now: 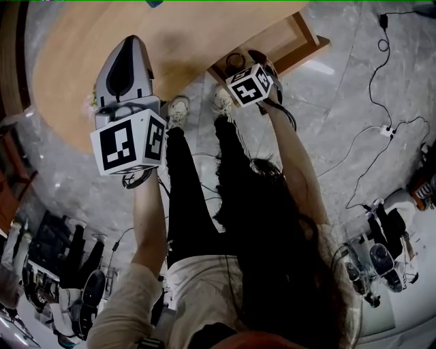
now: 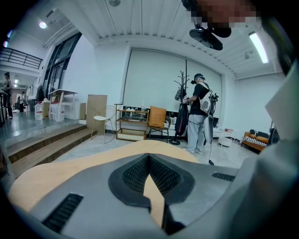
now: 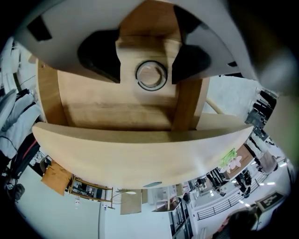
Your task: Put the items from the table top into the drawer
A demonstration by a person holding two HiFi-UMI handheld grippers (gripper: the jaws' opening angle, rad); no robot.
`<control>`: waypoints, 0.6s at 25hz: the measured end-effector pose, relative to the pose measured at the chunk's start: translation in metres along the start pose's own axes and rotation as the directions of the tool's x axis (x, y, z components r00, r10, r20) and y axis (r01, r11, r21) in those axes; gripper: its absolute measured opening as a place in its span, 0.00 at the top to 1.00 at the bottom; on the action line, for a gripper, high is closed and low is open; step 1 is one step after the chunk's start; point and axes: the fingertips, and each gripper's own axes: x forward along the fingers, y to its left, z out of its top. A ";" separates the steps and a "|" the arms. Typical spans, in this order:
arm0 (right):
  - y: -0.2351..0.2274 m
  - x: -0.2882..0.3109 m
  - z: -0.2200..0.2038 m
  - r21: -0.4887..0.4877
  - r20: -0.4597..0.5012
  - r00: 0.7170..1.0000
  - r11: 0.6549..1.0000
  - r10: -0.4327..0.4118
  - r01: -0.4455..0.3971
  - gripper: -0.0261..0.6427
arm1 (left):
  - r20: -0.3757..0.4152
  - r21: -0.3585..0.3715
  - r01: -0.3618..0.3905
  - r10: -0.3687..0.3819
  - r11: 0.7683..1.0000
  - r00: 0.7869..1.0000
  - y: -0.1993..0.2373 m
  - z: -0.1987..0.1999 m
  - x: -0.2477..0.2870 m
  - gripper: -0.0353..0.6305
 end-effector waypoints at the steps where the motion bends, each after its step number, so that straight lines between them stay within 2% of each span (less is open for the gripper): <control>1: 0.000 -0.005 0.003 0.004 0.012 1.000 1.000 0.002 -0.002 0.46 | 0.002 -0.003 -0.002 0.002 1.000 1.000 0.001 0.002 0.000 0.94; 5: -0.001 -0.050 0.030 0.072 0.133 0.991 0.997 -0.003 -0.006 0.46 | 0.022 -0.016 -0.003 0.004 1.000 1.000 0.001 0.019 -0.004 0.94; 7: -0.005 -0.089 0.054 0.155 0.237 0.971 0.988 -0.027 -0.011 0.46 | 0.037 -0.018 -0.001 0.001 1.000 0.999 0.001 0.032 -0.009 0.94; 9: -0.010 -0.135 0.079 0.250 0.340 0.938 0.968 -0.062 -0.027 0.47 | 0.049 -0.029 0.002 0.000 1.000 0.999 0.001 0.046 -0.015 0.94; 10: -0.013 -0.159 0.091 0.297 0.384 0.919 0.955 -0.092 -0.029 0.52 | 0.055 -0.036 0.003 -0.001 0.999 0.998 0.000 0.054 -0.019 0.94; 11: -0.017 -0.183 0.103 0.338 0.423 0.897 0.941 -0.132 -0.022 0.64 | 0.061 -0.040 0.005 -0.002 0.999 0.998 0.000 0.061 -0.022 0.94; 12: -0.020 -0.205 0.115 0.371 0.457 0.872 0.928 -0.175 -0.008 0.83 | 0.069 -0.044 0.006 -0.003 0.999 0.998 0.000 0.069 -0.025 0.94; 13: -0.023 -0.226 0.129 0.391 0.489 0.847 0.920 -0.211 0.003 0.95 | 0.076 -0.046 0.006 -0.003 0.999 0.997 0.002 0.076 -0.028 0.94; 15: -0.021 -0.261 0.158 0.393 0.550 0.798 0.919 -0.246 0.012 0.95 | 0.088 -0.050 0.004 0.000 0.999 0.996 0.006 0.090 -0.034 0.94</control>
